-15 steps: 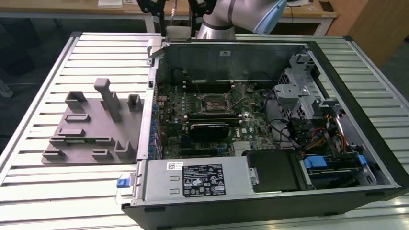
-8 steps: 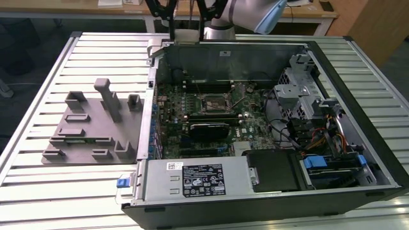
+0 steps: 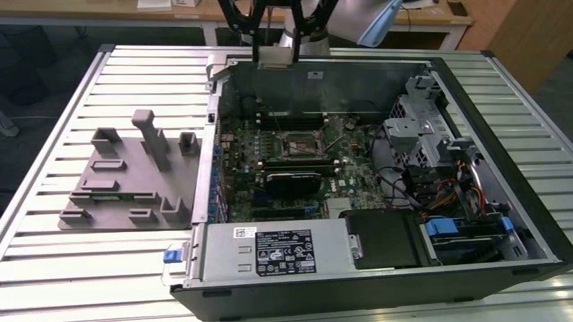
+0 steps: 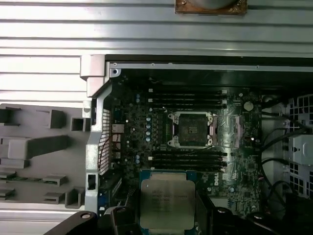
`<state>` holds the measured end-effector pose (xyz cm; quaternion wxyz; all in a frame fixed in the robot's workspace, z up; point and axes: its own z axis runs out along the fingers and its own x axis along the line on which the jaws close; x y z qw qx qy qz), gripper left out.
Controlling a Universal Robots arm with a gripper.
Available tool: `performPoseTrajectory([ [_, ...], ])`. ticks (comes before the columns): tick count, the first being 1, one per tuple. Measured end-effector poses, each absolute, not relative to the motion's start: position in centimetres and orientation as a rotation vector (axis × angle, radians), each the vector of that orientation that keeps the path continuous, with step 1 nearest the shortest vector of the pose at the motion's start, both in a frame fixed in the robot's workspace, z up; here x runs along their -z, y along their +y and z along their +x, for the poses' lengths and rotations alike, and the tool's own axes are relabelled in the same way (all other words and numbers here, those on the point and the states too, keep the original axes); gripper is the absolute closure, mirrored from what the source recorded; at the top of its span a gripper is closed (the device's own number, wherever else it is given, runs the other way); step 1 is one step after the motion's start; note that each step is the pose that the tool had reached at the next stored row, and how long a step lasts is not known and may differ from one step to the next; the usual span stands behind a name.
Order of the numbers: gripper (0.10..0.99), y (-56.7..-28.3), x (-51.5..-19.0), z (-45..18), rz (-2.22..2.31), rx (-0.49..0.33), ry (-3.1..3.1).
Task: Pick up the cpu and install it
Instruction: 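Pick up the cpu and move it towards the insertion slot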
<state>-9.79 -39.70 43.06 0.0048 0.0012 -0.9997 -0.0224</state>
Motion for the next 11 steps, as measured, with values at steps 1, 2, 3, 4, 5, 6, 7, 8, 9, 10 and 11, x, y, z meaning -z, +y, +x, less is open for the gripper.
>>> performPoseTrajectory([
  [1,0.545,-39.7,-42.9,-9.5,0.004,0.07,-3.131],
  [2,0.545,-39.7,-42.8,-9.3,0.004,0.07,-3.131],
  [3,0.545,-39.7,-42.7,-9.1,0.004,0.07,-3.131],
  [4,0.545,-39.7,-42.6,-8.9,0.004,0.07,-3.131],
  [5,0.545,-39.7,-42.6,-8.6,0.004,0.07,-3.13],
  [6,0.545,-39.7,-42.5,-8.4,0.004,0.07,-3.13],
  [7,0.545,-39.7,-42.4,-8.2,0.004,0.07,-3.13],
  [8,0.545,-39.7,-42.3,-8.0,0.004,0.07,-3.13],
  [9,0.545,-39.7,-42.2,-7.9,0.004,0.07,-3.13],
  [10,0.545,-39.7,-42.1,-7.7,0.004,0.07,-3.13],
  [11,0.545,-39.7,-42.1,-7.5,0.004,0.07,-3.13],
])
